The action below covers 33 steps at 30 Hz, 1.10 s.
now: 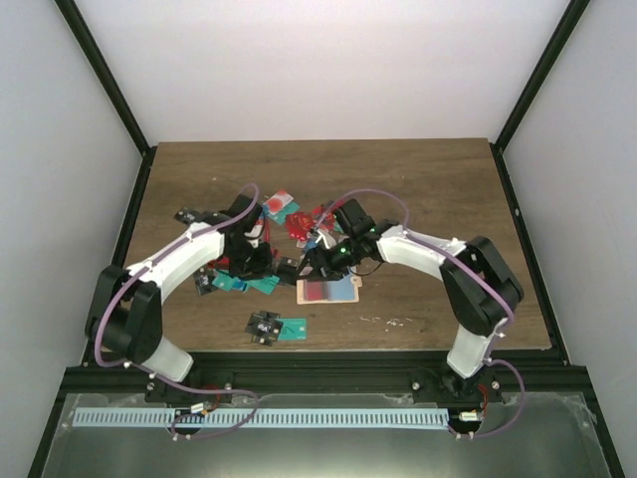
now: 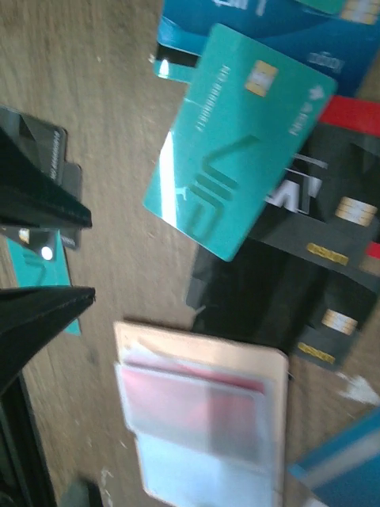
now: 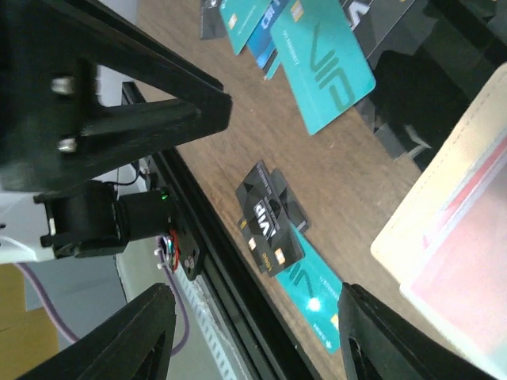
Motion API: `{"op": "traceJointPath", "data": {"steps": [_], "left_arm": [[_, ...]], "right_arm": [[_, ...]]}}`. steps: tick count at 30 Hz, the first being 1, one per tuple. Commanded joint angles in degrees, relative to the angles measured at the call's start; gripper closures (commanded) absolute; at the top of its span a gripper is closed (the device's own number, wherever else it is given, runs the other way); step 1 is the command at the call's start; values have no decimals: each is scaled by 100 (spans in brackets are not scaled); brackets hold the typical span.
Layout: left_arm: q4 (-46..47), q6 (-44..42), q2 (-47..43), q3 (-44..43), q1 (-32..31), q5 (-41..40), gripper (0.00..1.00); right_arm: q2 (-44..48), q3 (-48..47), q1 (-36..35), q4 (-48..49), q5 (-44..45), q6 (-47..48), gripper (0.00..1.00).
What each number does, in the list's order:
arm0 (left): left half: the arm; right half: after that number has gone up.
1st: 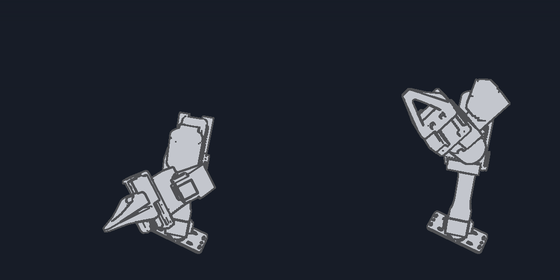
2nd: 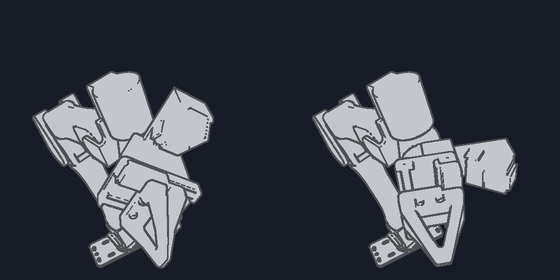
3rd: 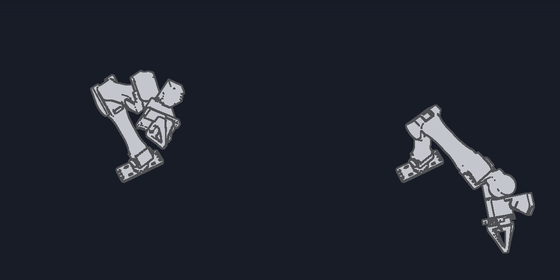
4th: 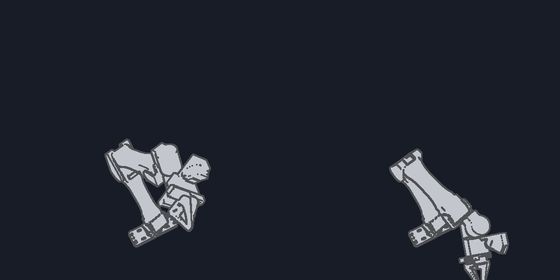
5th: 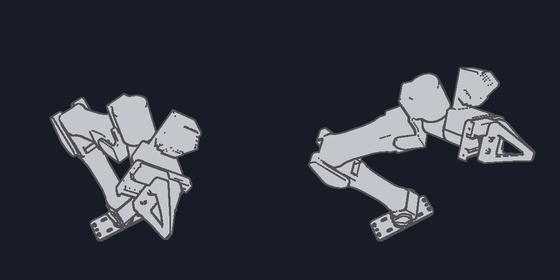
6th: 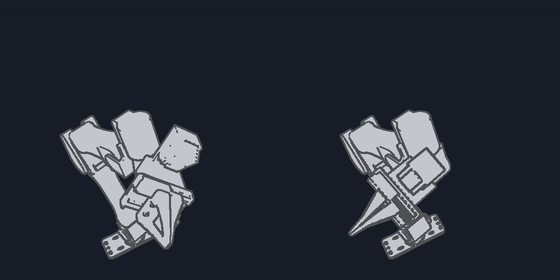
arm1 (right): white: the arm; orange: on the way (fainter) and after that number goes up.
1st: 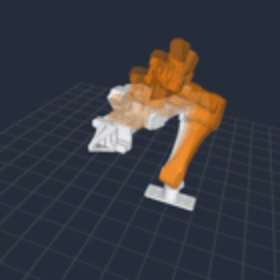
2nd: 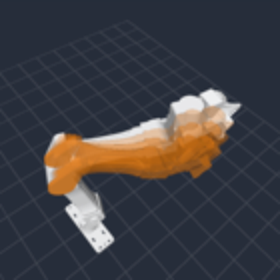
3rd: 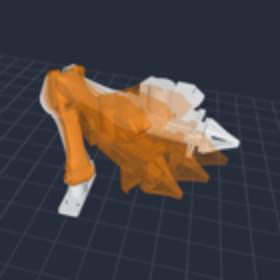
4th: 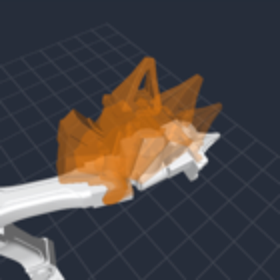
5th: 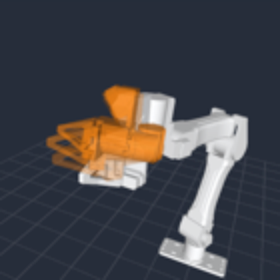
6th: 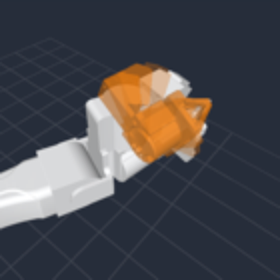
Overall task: Put the credit cards into the card holder
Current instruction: Pick up the credit card from the center of the board.
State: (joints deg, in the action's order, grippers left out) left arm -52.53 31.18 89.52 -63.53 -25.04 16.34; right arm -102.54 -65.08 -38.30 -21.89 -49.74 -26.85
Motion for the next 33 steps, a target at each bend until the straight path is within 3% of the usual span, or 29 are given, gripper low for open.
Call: {"op": "traceJointPath", "data": {"steps": [1,10,20,33], "left_arm": [[-119,97,-446,581,17,-109,74],[64,655,-1182,1782,-325,-295,65],[607,969,-1376,2222,-318,-861,48],[1127,650,-937,2764,-534,-176,50]], "right_arm": [[696,522,-13,307,116,-296,41],[1757,1943,-540,1104,808,-1330,37],[2345,3075,-1248,1989,1513,-2724,35],[3197,3518,-1440,1658,2328,-3721,35]]}}
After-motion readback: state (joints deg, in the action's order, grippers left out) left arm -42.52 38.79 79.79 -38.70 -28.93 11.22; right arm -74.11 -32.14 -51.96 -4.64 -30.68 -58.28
